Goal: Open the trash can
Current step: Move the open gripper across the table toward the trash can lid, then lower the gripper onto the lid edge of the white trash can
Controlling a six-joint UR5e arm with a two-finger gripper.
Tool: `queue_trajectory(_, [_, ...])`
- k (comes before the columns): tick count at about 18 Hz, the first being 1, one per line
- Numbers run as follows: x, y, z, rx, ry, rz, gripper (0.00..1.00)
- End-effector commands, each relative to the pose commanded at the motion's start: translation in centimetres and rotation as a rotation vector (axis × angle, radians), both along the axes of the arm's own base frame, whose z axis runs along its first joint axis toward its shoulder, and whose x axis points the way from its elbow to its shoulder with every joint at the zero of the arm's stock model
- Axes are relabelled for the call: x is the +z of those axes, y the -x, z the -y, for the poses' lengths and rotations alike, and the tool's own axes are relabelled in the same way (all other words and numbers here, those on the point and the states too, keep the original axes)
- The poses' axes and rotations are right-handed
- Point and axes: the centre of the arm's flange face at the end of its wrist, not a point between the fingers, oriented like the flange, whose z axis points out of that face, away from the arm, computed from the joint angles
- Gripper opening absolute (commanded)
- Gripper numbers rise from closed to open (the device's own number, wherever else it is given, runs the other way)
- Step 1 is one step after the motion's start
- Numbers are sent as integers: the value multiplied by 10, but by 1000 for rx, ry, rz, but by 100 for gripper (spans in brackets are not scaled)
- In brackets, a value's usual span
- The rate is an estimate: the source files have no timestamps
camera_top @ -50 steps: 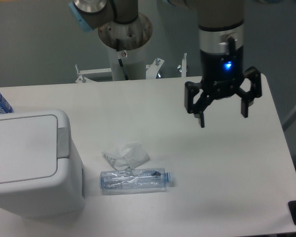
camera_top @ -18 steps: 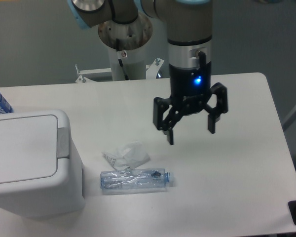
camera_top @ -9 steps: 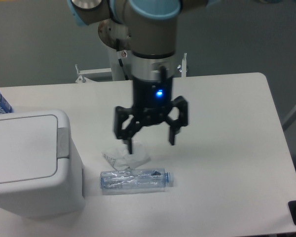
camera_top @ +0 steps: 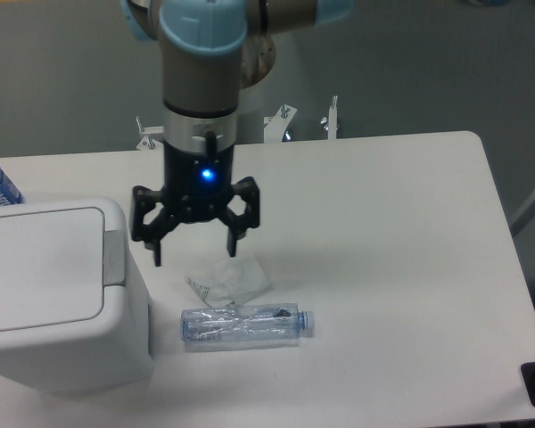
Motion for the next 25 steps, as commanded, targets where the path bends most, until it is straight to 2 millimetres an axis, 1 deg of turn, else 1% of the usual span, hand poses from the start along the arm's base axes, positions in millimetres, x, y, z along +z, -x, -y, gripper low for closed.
queue_trajectory(6, [1, -5, -1, -5, -9, 14, 100])
queue_trajectory(8, [1, -9, -3, -13, -9, 14, 100])
queue_trajectory(17, [-3, -9, -5, -18, -9, 24, 100])
queue_trajectory(25, [-6, -14, -8, -27, -5, 29, 100])
